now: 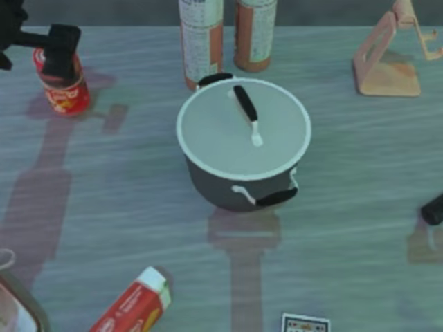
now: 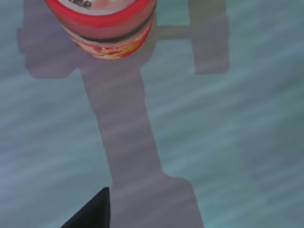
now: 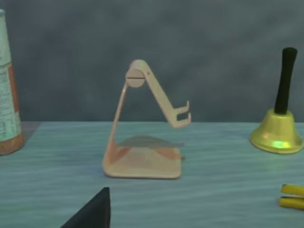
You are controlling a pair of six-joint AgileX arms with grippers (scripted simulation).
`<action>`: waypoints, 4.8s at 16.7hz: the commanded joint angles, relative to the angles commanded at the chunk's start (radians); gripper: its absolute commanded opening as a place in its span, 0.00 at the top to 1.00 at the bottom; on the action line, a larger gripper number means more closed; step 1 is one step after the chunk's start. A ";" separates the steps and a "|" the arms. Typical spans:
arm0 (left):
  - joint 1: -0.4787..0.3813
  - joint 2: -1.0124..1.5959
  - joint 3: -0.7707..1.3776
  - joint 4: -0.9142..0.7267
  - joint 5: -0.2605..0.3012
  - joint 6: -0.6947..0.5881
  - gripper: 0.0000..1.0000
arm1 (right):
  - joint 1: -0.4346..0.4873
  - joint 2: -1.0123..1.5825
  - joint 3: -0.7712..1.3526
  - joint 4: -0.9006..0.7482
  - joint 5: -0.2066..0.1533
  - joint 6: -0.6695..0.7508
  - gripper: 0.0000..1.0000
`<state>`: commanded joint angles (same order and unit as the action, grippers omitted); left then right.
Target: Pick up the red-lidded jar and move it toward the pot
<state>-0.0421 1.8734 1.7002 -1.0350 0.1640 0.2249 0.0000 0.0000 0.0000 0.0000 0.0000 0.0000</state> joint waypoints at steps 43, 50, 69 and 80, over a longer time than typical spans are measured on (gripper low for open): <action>0.032 0.681 0.653 -0.063 -0.062 0.078 1.00 | 0.000 0.000 0.000 0.000 0.000 0.000 0.00; 0.032 0.681 0.653 -0.063 -0.062 0.078 1.00 | 0.000 0.000 0.000 0.000 0.000 0.000 0.00; 0.055 0.173 0.195 -0.108 -0.068 0.083 1.00 | 0.000 0.000 0.000 0.000 0.000 0.000 0.00; -0.195 0.083 -0.086 0.076 -0.211 -0.378 1.00 | 0.000 0.000 0.000 0.000 0.000 0.000 0.00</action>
<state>-0.2370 1.9566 1.6145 -0.9591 -0.0470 -0.1536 0.0000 0.0000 0.0000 0.0000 0.0000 0.0000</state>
